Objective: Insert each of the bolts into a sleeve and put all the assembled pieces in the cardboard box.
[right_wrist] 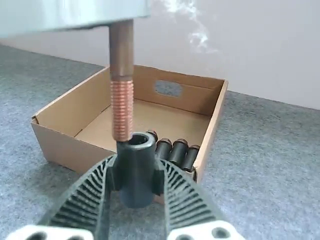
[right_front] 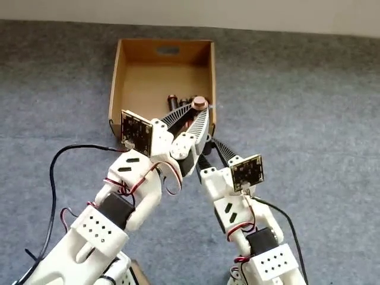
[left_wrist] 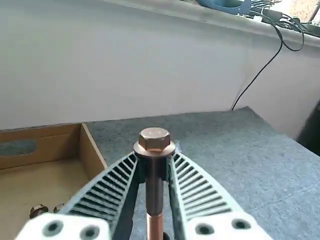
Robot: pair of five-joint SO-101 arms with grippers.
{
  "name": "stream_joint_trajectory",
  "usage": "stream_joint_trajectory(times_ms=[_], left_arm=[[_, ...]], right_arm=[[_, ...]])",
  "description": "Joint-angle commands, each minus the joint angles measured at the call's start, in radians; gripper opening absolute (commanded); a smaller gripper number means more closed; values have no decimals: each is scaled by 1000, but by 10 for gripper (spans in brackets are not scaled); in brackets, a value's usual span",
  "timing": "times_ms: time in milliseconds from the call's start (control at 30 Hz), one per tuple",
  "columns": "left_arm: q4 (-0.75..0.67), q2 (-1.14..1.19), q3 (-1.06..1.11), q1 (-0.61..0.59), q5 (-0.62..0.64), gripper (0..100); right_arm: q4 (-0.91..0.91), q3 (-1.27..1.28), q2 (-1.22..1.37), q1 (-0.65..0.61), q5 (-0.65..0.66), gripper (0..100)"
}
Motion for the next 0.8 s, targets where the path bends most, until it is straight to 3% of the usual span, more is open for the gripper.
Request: stream_joint_trajectory(times_ms=[0, 200, 767], left_arm=[[-18, 2, -45, 2, -3, 10], [-77, 4, -39, 2, -6, 10], [-78, 4, -22, 4, -2, 10]], right_arm=[[-25, 18, -15, 13, -6, 6], [-25, 18, -15, 13, -6, 6], [-25, 18, -15, 13, -6, 6]])
